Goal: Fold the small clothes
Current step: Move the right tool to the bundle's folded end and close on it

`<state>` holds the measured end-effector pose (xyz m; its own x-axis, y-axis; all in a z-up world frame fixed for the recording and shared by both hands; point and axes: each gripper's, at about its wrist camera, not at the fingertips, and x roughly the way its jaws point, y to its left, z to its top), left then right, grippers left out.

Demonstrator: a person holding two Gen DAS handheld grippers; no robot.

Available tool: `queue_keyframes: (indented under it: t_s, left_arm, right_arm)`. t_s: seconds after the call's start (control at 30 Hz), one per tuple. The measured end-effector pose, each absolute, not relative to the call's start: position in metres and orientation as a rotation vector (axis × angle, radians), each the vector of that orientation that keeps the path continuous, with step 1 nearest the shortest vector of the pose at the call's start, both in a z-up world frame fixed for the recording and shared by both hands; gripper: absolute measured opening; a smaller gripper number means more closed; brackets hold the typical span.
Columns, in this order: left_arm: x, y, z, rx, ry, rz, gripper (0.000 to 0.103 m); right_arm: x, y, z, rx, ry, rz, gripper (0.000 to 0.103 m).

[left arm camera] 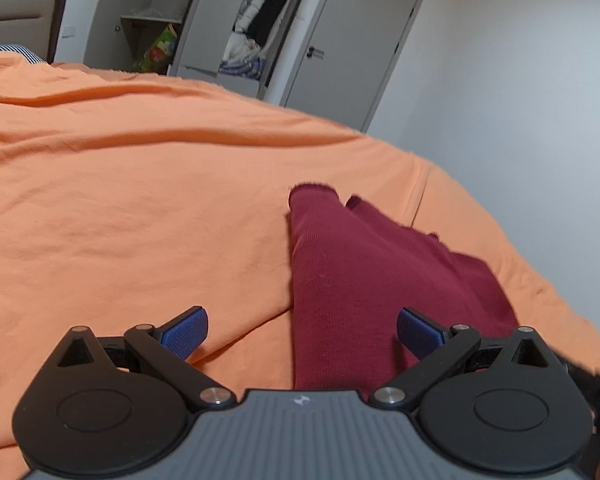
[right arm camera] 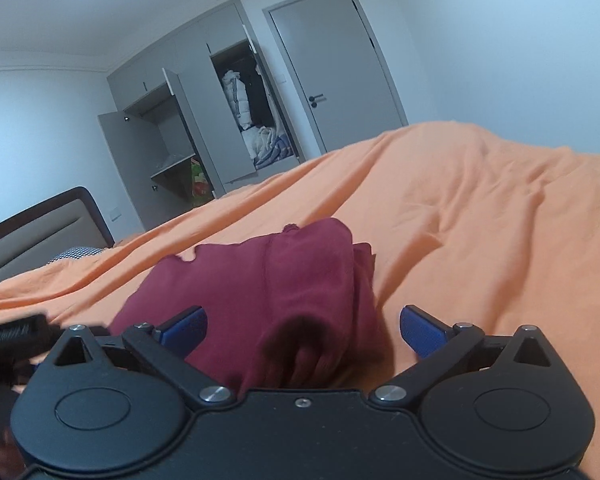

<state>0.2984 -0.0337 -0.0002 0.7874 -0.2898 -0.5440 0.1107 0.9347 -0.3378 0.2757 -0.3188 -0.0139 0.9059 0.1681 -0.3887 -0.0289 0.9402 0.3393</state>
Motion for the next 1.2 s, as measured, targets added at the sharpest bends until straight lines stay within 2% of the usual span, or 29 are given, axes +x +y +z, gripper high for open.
queue_keyframes:
  t_s: [0.2,0.3,0.47,0.93,1.03,1.13,1.2]
  left_arm:
    - [0.318,-0.038,-0.013,-0.284,0.664,-0.259,0.103]
    - [0.326,-0.037,-0.015,-0.291,0.676,-0.275,0.103]
    - [0.331,-0.040,-0.019,-0.282,0.684,-0.287,0.103]
    - [0.336,-0.041,-0.017,-0.267,0.702,-0.292,0.103]
    - [0.337,-0.041,-0.015,-0.273,0.707,-0.288,0.103]
    - [0.336,-0.043,-0.012,-0.264,0.705,-0.299,0.098]
    - [0.335,-0.044,-0.009,-0.263,0.702,-0.321,0.088]
  right_arm:
    - [0.316,-0.329,-0.025,0.388,0.467,0.141,0.102]
    - [0.321,-0.327,-0.030,0.378,0.466,0.146,0.091]
    - [0.315,-0.325,-0.041,0.366,0.437,0.127,0.086]
    - [0.308,-0.327,-0.048,0.379,0.407,0.132,0.084]
    - [0.304,-0.329,-0.049,0.391,0.392,0.143,0.075]
    - [0.303,-0.330,-0.046,0.403,0.398,0.148,0.068]
    - [0.303,-0.329,-0.042,0.395,0.407,0.143,0.063]
